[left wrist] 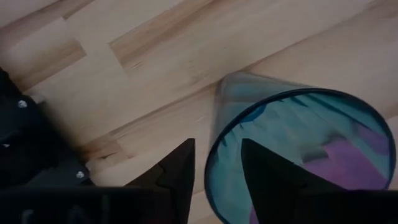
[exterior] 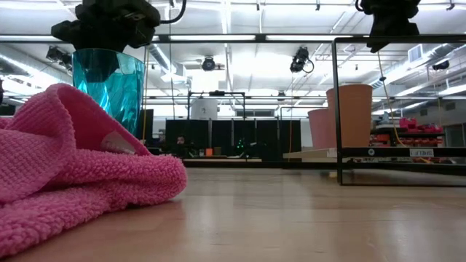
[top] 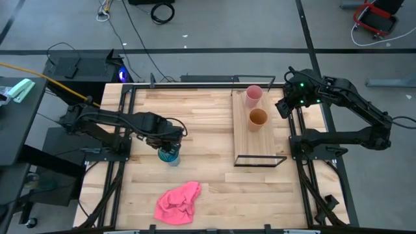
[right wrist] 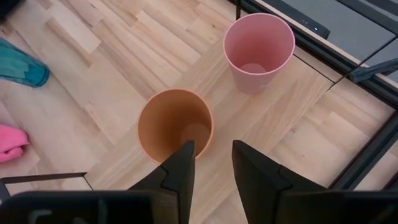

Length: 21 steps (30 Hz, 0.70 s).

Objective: Stack small to large cups/mugs on shelf
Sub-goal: Put the blue cup on the shelf

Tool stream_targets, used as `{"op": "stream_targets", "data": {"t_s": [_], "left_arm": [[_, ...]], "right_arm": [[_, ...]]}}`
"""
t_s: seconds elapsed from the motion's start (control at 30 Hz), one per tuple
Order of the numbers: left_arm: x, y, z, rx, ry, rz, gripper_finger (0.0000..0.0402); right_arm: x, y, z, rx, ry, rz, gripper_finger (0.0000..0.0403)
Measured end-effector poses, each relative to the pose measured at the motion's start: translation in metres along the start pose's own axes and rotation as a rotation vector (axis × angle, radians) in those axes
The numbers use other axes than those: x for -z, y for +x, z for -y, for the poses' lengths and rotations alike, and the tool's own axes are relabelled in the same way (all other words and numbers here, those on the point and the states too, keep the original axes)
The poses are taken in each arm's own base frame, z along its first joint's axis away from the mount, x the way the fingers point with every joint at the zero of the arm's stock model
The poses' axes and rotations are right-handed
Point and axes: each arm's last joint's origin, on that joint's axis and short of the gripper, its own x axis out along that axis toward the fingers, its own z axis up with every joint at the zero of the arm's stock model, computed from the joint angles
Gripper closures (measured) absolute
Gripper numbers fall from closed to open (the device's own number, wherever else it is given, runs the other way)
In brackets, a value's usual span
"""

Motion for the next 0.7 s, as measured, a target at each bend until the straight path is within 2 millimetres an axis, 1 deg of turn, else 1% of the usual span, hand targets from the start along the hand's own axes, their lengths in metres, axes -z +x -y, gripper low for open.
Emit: {"op": "stream_targets", "data": {"t_s": [0.23, 0.57, 0.7], "left_arm": [[-0.0001, 0.0012, 0.0004, -0.010, -0.006, -0.003, 0.0300], [-0.0004, 0.0002, 0.0007, -0.001, -0.007, 0.004, 0.0387], [-0.0010, 0.0002, 0.0022, 0.014, -0.008, 0.012, 0.0383]], "right_arm": [[0.0000, 0.0000, 0.0000, 0.000, 0.000, 0.000, 0.0288], [0.0000, 0.0000, 0.0000, -0.001, 0.000, 0.000, 0.0288], [0.0000, 0.0000, 0.0000, 0.000, 0.000, 0.000, 0.0288]]}}
